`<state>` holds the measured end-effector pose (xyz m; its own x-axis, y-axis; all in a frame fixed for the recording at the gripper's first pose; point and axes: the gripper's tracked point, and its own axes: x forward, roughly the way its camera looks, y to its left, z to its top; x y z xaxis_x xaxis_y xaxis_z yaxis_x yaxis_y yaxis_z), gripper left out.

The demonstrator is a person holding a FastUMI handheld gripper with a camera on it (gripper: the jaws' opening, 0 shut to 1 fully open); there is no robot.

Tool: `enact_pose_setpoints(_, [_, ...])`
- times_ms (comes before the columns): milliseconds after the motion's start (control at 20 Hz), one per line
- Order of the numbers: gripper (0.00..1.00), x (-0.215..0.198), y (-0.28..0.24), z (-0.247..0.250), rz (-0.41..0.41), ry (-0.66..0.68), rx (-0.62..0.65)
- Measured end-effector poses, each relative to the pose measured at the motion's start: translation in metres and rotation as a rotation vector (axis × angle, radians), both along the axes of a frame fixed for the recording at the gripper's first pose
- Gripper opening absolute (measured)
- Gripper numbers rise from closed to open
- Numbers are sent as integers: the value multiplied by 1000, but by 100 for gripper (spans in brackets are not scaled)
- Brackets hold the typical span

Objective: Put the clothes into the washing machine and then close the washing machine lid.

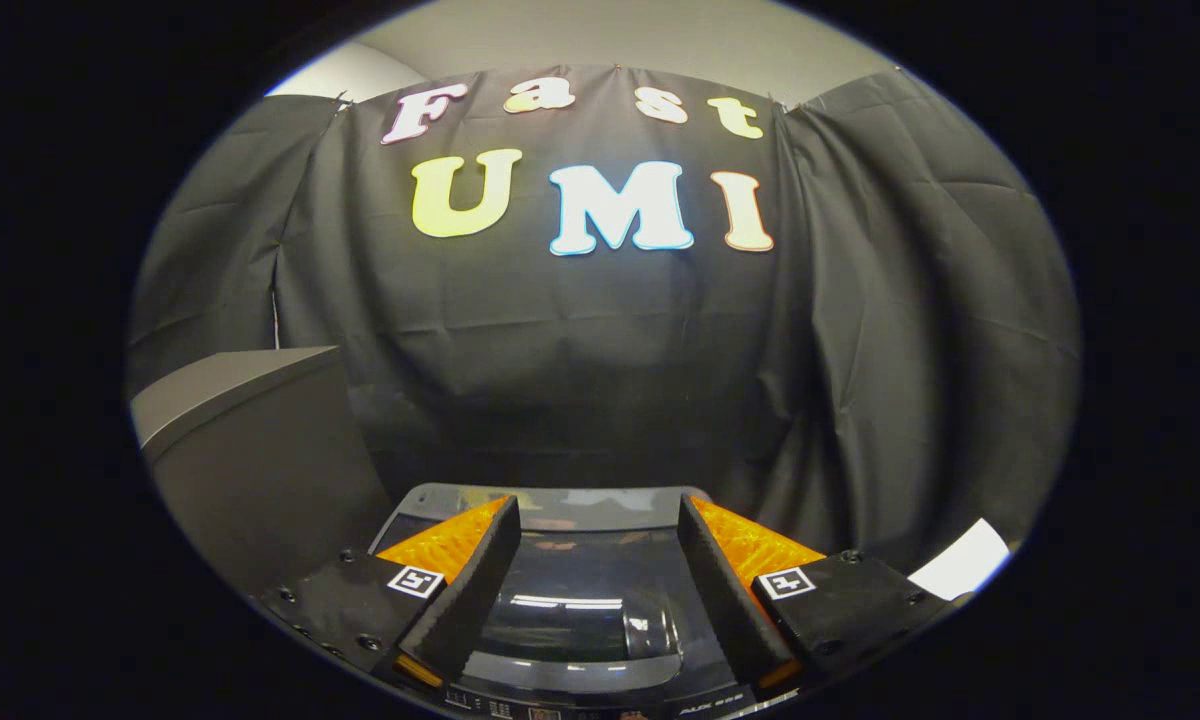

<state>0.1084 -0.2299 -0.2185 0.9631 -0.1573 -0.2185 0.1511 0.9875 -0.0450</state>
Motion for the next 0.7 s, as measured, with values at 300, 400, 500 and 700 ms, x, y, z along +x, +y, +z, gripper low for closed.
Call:
enact_pose_setpoints(300, [98,-29,24,-28,20,56,40])
enact_pose_setpoints(400, [98,-38,31,-23,21,46,42])
enact_pose_setpoints(500, [98,-47,40,-8,21,19,57])
enact_pose_setpoints(700, [96,-75,56,29,1,-58,78])
